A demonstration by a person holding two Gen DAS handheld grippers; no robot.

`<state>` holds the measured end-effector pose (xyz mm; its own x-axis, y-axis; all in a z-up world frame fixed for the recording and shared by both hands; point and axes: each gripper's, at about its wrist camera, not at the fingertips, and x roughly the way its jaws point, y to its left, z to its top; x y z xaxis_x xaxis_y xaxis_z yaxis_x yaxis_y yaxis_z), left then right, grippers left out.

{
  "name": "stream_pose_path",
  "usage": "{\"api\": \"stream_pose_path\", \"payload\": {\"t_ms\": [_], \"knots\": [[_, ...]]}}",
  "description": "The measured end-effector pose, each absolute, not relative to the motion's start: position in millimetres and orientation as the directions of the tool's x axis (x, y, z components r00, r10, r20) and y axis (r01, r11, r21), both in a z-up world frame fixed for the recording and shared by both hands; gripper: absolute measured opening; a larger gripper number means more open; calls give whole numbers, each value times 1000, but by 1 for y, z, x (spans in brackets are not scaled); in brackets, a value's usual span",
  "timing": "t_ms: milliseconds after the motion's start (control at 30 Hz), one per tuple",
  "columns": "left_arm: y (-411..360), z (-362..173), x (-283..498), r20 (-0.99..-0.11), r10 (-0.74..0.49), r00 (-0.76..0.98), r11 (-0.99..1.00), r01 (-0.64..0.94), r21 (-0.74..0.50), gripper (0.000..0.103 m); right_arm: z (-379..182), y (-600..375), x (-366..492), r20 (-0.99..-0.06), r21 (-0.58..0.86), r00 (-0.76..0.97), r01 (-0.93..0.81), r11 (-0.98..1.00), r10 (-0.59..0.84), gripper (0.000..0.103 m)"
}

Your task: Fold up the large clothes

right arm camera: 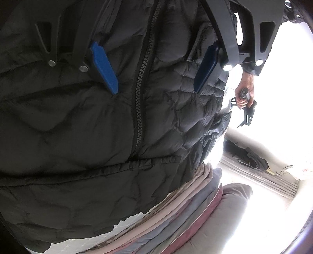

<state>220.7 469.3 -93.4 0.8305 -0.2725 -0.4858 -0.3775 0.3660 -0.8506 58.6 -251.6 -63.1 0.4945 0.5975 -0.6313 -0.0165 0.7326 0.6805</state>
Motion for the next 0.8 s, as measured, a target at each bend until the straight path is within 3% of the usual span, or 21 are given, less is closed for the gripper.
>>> {"api": "stream_pose_path", "payload": {"t_ms": [33, 67, 100, 133, 367, 500, 633, 800], "knots": [[468, -92, 225, -508, -260, 821, 378, -398, -836, 89, -63, -252, 58, -630, 682, 494, -16, 731, 599, 77], [467, -91, 228, -527, -247, 813, 395, -412, -821, 62, -64, -253, 58, -629, 684, 494, -16, 730, 600, 77], [464, -90, 232, -540, -255, 802, 414, -415, -810, 42, -64, -254, 58, -628, 686, 494, -16, 728, 602, 77], [460, -92, 239, -545, -300, 783, 424, -402, -811, 6, -64, -254, 58, -625, 689, 494, -14, 724, 605, 77], [412, -43, 239, -524, -285, 803, 545, -314, -778, 3, -63, -263, 57, -580, 744, 501, 6, 668, 642, 77], [342, 13, 245, -490, -351, 798, 641, -177, -747, 3, -49, -276, 53, -535, 772, 546, 6, 636, 645, 77], [228, 78, 246, -424, -474, 772, 703, 42, -709, 3, -32, -300, 46, -485, 798, 610, 15, 603, 627, 77], [58, 109, 235, -404, -632, 661, 709, 285, -645, 3, -17, -344, 34, -413, 846, 697, 55, 531, 586, 77]]}}
